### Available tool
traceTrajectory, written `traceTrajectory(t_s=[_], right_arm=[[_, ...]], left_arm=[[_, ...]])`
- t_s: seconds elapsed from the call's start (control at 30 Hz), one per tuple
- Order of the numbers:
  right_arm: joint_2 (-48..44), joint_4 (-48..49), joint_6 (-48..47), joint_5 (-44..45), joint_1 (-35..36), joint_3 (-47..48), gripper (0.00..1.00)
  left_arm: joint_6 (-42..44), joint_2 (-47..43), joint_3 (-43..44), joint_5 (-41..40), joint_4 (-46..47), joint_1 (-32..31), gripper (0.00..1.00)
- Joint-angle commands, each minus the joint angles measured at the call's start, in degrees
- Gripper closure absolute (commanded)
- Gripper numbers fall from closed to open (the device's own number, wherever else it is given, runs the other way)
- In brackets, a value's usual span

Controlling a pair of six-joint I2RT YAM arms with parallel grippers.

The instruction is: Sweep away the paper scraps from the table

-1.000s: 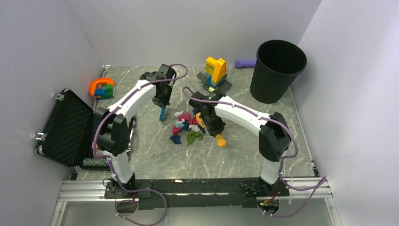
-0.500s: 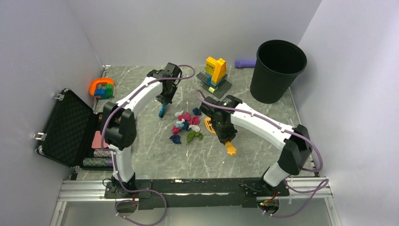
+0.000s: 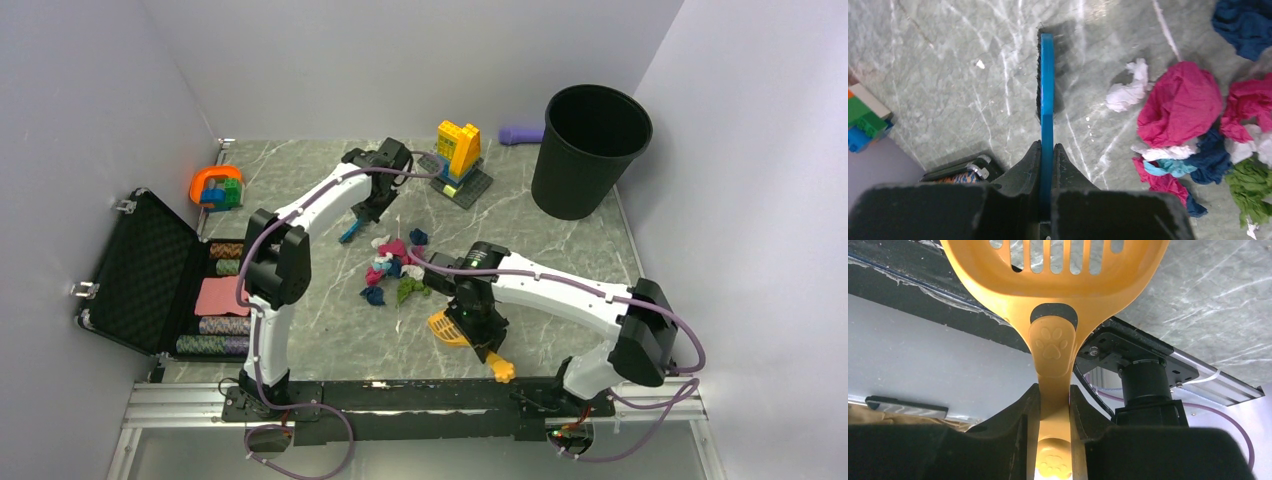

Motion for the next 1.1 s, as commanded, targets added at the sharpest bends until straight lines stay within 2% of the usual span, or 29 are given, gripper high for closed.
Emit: traceTrajectory(t_s=[0.0, 0.2, 0.57, 0.8, 1.07], right_arm=[[2.5, 2.1, -2.5, -3.4, 0.1, 0.9, 1.0], [9.3, 5.2, -5.9, -3.1, -0.3, 3.5, 1.0], [15.7, 7.6, -11.2, -2.4, -6.9, 8.9, 1.0], [21.3, 8.3, -13.5, -1.6, -8.0, 14.3, 1.0], [26.6, 8.3, -13.6, 0.6, -8.8, 19.7, 1.0]], left_arm=[[3.0, -0.7, 1.1, 8.9, 1.4, -0.3, 1.0], [5.8, -0.2, 2.7, 15.5, 1.3, -0.4, 1.0], [7.7, 1.8, 5.5, 29.9, -0.6, -0.6, 1.0], [7.2, 4.7, 8.3, 33.5, -4.6, -0.7, 1.0], [5.1, 3.1, 6.9, 36.8, -6.3, -1.6, 1.0]])
